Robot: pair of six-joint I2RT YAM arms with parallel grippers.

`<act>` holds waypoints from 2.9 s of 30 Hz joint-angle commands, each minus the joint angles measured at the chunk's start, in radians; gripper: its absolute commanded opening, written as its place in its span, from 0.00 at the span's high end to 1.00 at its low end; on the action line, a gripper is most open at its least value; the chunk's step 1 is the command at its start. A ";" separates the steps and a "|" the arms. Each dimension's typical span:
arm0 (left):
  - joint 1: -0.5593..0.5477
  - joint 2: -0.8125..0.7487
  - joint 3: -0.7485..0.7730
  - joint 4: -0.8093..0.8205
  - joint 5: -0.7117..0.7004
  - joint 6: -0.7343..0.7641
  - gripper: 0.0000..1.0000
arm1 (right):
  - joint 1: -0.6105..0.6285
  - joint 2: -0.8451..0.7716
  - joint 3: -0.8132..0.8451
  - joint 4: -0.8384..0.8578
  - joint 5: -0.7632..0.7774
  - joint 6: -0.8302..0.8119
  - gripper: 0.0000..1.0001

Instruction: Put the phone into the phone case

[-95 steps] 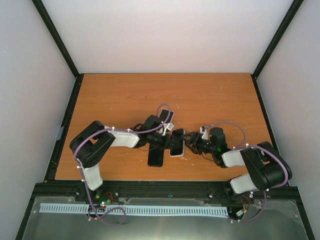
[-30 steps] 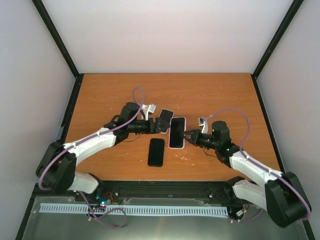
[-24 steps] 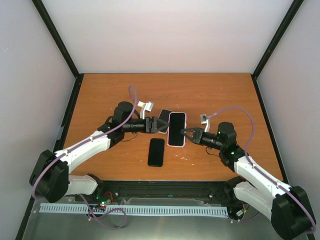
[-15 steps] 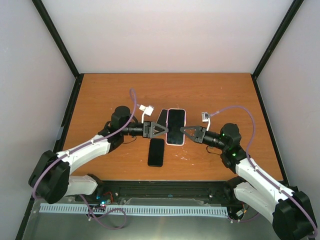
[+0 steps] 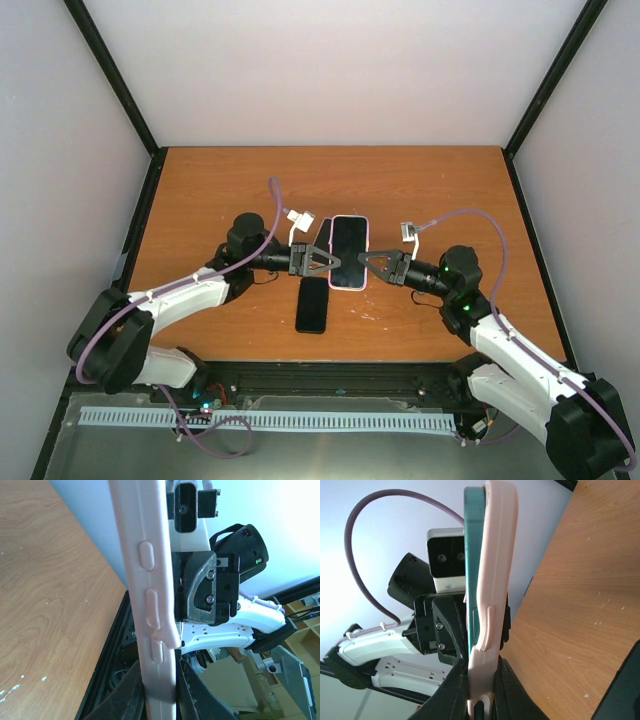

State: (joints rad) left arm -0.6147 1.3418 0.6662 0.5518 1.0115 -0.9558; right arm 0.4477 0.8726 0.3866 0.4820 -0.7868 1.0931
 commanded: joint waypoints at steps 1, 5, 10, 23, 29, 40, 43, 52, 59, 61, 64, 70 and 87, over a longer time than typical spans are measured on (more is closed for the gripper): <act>-0.007 0.014 0.000 0.130 0.037 -0.028 0.89 | 0.009 -0.013 0.032 0.028 -0.014 -0.020 0.90; -0.006 0.018 -0.001 0.139 0.021 -0.002 0.97 | 0.007 -0.040 0.004 -0.035 -0.029 -0.041 0.69; -0.006 0.034 0.018 0.141 0.025 0.025 1.00 | 0.009 -0.113 -0.020 -0.189 -0.038 -0.101 0.43; -0.006 0.051 0.040 0.143 0.017 0.027 1.00 | 0.009 -0.106 -0.026 -0.250 -0.086 -0.110 0.43; -0.006 0.058 0.053 0.094 -0.009 0.075 1.00 | 0.009 -0.103 -0.026 -0.235 -0.087 -0.079 0.63; -0.006 0.039 0.109 -0.225 -0.162 0.311 1.00 | 0.009 -0.091 -0.040 -0.262 -0.058 -0.006 0.97; -0.006 0.041 0.109 -0.226 -0.138 0.310 1.00 | 0.009 -0.090 -0.041 -0.238 -0.050 0.003 0.97; -0.006 -0.030 0.070 -0.252 -0.007 0.364 1.00 | 0.008 -0.213 0.064 -0.439 0.060 -0.214 0.38; -0.006 -0.091 0.024 -0.250 0.140 0.393 1.00 | 0.008 -0.200 0.178 -0.580 0.087 -0.341 0.20; -0.006 -0.106 0.019 -0.250 0.175 0.397 1.00 | 0.008 -0.184 0.199 -0.589 0.084 -0.354 0.17; -0.006 -0.119 0.024 -0.294 0.196 0.429 1.00 | 0.008 -0.161 0.218 -0.571 0.065 -0.361 0.17; -0.007 -0.115 0.036 -0.359 0.223 0.478 1.00 | 0.008 -0.100 0.243 -0.498 -0.044 -0.360 0.25; -0.006 -0.073 0.104 -0.620 -0.018 0.559 1.00 | 0.009 -0.051 0.279 -0.550 0.008 -0.359 0.93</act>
State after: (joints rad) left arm -0.6209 1.2537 0.7128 0.0334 1.1397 -0.4339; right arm 0.4473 0.8272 0.6167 -0.0437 -0.8059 0.7383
